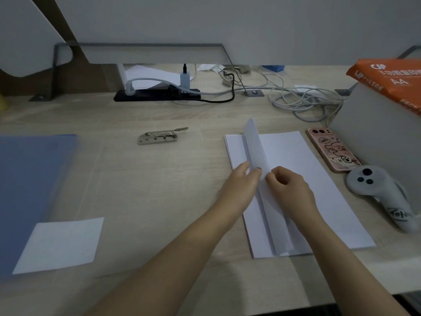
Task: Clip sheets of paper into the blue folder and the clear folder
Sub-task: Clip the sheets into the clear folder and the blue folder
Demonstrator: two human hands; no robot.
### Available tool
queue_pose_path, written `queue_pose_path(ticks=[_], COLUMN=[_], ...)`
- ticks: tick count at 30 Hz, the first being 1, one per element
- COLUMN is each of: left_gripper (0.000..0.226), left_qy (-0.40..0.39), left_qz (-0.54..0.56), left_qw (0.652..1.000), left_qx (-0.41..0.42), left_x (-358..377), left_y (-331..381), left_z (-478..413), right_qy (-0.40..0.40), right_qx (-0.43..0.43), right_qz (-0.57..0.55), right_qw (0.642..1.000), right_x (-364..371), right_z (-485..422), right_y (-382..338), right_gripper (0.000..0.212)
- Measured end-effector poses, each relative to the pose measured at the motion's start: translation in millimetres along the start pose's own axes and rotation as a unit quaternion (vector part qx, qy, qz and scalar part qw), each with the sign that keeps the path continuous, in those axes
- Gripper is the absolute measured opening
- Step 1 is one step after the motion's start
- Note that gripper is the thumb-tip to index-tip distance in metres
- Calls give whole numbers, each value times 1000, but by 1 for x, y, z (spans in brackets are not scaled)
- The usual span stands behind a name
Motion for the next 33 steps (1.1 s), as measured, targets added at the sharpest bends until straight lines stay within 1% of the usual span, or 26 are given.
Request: queue_pose_path(ticks=[1,2,4,5,8,11,13,14,16,17,18,20,21,23,24,25,27,30,33], left_gripper=[34,36,53,55,43,36,36,35,32,32,31,28,27,27,27,27,27,26,21], left_qy=[-19,-25,-5,20,90,127,130,129,107,95,86,71,66,64,70,82,113,155,205], left_qz=[27,45,24,-3,-42,-7,8,22,68,87,100,110,115,115,110,100,76,39,0], left_qw=[999,997,995,995,993,991,991,991,992,992,991,988,986,982,981,981,981,982,978], left_qx=[-37,-65,-98,-102,-68,-44,-35,-25,2,17,36,81,101,135,144,147,142,104,44], left_x=[3,6,10,12,14,12,4,-1,-18,-29,-40,-65,-78,-104,-116,-130,-156,-191,-216], left_y=[-2,-5,-11,-14,-18,-16,-12,-8,6,14,22,40,47,59,61,61,52,22,-18], left_z=[-2,-4,-9,-10,-14,-10,-7,-5,4,9,17,34,42,58,65,70,80,91,95], right_qy=[-3,-8,-20,-23,-28,-43,-36,-18,24,30,19,-44,-88,-177,-204,-218,-200,-148,-151], right_qx=[0,-1,3,7,4,2,15,27,60,84,110,153,167,184,181,173,159,127,103], right_qz=[0,1,6,13,27,-12,-44,-47,-46,-54,-73,-135,-178,-275,-311,-340,-387,-379,-318], right_qw=[1000,1000,1000,1000,999,999,998,998,997,995,991,978,966,927,910,898,886,905,930], right_x=[0,-1,-1,0,1,-5,-17,-24,-38,-42,-43,-37,-30,-12,-2,7,25,50,73], right_z=[1,2,4,5,4,3,0,-2,-8,-10,-12,-11,-8,2,6,10,13,14,22], right_y=[-1,-3,-6,-7,-6,-7,-6,-4,-2,-2,-4,-11,-17,-34,-44,-54,-70,-85,-91], right_gripper=[27,28,30,31,28,25,28,31,40,45,50,52,49,49,48,44,32,21,15])
Point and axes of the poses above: each hand's wrist, its own z-axis away from the middle knuckle, its own x-axis out of the palm, y = z × x, the point moved 3 cm from there along -z, towards the middle knuckle, and after that the axes turned 1 degree about x, right-handed, at the moved point
